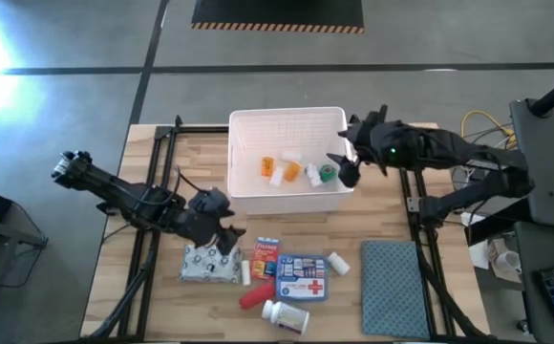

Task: Pick & place medical supplies in basket/bin
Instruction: Put the white pill bottle into the white bin

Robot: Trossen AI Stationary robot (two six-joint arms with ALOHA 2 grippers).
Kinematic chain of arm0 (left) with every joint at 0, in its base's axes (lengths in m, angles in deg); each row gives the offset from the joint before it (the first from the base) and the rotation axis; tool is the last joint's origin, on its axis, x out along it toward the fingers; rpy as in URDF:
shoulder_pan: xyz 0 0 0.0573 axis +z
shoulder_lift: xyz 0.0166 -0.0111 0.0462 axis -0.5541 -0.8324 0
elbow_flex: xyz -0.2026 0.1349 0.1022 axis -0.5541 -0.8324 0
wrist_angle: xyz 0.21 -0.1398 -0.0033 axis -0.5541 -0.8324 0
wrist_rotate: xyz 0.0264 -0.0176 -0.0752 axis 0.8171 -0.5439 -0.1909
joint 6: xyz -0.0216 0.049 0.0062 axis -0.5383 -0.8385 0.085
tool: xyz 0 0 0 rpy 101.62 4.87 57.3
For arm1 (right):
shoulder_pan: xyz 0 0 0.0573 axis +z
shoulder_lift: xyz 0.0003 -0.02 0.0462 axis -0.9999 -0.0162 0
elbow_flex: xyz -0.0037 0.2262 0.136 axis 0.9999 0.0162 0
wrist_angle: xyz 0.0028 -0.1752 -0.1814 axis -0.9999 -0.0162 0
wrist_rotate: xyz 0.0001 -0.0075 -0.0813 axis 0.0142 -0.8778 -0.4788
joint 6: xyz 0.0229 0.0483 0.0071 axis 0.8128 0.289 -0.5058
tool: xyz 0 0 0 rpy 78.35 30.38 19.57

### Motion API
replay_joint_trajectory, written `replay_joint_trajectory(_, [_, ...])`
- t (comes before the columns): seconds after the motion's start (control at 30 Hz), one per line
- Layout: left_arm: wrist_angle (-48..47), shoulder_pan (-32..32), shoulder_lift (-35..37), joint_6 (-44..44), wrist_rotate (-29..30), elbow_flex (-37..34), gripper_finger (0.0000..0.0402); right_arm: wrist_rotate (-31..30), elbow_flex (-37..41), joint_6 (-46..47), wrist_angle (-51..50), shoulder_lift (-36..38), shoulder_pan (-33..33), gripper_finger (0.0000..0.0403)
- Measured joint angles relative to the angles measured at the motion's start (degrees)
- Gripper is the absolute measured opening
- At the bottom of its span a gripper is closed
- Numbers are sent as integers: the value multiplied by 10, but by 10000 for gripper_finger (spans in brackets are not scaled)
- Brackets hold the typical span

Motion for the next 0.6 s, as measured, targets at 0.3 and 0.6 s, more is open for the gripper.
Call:
replay_joint_trajectory(0.3, [-55, -63, -33, 80, -61, -22, 306, -30, -35, 102, -208, -1, 54, 317])
replay_joint_trajectory(0.6, [-76, -113, -79, 49, -249, -75, 306, -13, 20, 119, -263, 2, 130, 321])
